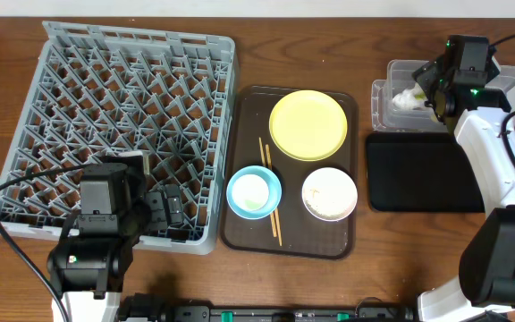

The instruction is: Sort waste into correct bins and load items into the dishwasher

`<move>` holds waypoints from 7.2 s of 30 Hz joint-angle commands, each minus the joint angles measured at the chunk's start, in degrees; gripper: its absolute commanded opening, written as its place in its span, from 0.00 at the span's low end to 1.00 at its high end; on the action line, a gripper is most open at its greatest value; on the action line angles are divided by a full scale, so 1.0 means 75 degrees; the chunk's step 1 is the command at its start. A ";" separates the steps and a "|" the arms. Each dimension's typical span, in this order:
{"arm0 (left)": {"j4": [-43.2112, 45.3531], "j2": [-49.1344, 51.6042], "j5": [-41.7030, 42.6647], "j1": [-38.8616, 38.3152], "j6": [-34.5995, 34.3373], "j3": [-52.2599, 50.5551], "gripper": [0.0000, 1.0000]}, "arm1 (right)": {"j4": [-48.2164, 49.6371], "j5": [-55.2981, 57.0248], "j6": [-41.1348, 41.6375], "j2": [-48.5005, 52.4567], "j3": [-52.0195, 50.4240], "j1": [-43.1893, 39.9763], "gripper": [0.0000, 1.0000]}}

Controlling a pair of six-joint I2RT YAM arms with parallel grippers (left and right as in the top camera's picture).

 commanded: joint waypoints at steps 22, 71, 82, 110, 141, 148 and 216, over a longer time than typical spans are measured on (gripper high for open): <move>-0.0015 -0.0012 0.0052 -0.0017 -0.0067 0.0157 0.98 | -0.4316 -0.3293 -0.6831 -0.1626 -0.1003 0.3724 0.64; -0.0050 -0.0012 0.0052 -0.0017 -0.0067 0.0157 0.98 | 0.0323 -0.1874 -0.4057 -0.1786 -0.4526 0.5802 0.01; -0.0050 -0.0012 0.0052 -0.0017 -0.0067 0.0157 0.98 | -0.1530 -0.2331 -0.4095 -0.2643 -0.2926 0.4922 0.01; -0.0052 -0.0012 0.0052 -0.0017 -0.0067 0.0157 0.98 | -0.1574 -0.9719 -0.5578 -0.1317 -0.2696 -0.1405 0.01; -0.0073 -0.0012 0.0052 -0.0017 -0.0067 0.0157 0.98 | -0.1434 -1.3117 -0.5461 0.0755 -0.2696 -0.4310 0.01; -0.0070 -0.0012 0.0052 -0.0017 -0.0067 0.0157 0.98 | -0.1172 -1.3382 -0.5068 0.0755 -0.2696 -0.4884 0.01; -0.0070 -0.0012 0.0052 -0.0017 -0.0067 0.0157 0.98 | 0.2340 -0.2585 -0.7044 -0.2075 -0.2678 0.3687 0.01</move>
